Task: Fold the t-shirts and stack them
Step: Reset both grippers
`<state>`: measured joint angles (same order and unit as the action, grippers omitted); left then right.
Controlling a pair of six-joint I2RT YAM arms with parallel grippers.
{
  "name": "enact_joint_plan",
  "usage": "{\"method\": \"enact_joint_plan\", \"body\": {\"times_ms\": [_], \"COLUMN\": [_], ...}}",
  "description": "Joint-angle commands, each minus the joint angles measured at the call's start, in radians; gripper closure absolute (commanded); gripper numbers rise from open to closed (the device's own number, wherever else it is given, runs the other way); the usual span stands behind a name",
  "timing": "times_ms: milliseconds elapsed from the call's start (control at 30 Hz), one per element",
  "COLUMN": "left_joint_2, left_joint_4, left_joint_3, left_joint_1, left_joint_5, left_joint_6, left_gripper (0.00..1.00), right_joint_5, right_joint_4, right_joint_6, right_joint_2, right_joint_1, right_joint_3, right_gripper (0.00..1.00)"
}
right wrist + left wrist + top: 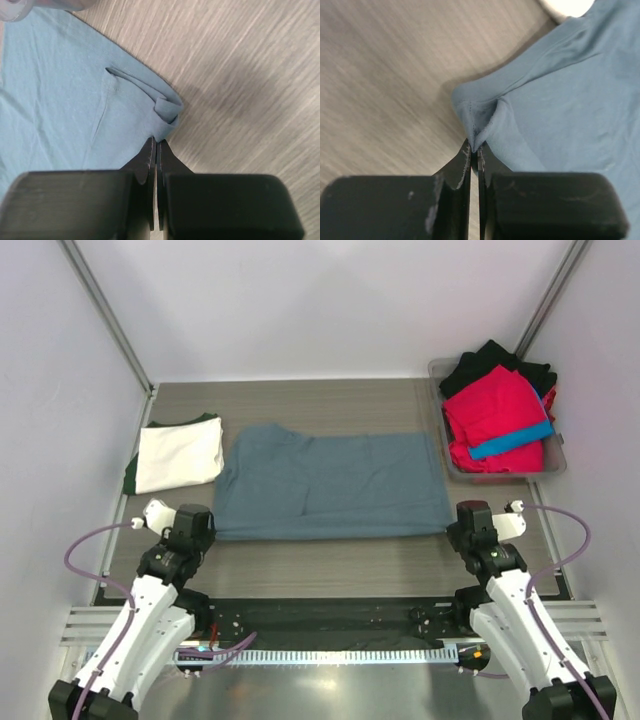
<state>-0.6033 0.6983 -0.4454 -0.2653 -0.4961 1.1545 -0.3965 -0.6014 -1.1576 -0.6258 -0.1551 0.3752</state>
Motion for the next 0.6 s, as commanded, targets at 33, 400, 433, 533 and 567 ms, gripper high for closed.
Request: {"method": "enact_joint_plan", "body": {"times_ms": [33,400,433,533,567], "left_joint_2": [0.007,0.128,0.123,0.085,0.068], "left_joint_4": [0.07,0.072,0.07,-0.023,-0.087], "left_joint_3": [0.031,0.051,0.034,-0.039,-0.052], "left_joint_1": [0.005,0.003,0.003,0.005,0.003], "left_joint_5": [-0.084,-0.042,-0.042,-0.026,0.072], "left_joint_6": [0.054,0.039,0.03,-0.106,-0.184], "left_gripper": [0.96,0.14,0.11,0.01,0.0], "right_joint_5": [-0.048,-0.05,-0.057,-0.094,-0.119], "right_joint_4": [-0.093,-0.152,-0.15,-0.126,-0.132], "right_joint_6": [-0.022,0.054,0.076,0.2,0.225], "right_joint_2": [0.055,0.06,0.037,-0.001,-0.026], "right_joint_1": [0.005,0.006,0.005,0.005,0.006], "right_joint_3": [-0.015,0.063,0.085,0.178,0.209], "right_gripper": [0.97,0.52,0.48,0.49,0.49]}}
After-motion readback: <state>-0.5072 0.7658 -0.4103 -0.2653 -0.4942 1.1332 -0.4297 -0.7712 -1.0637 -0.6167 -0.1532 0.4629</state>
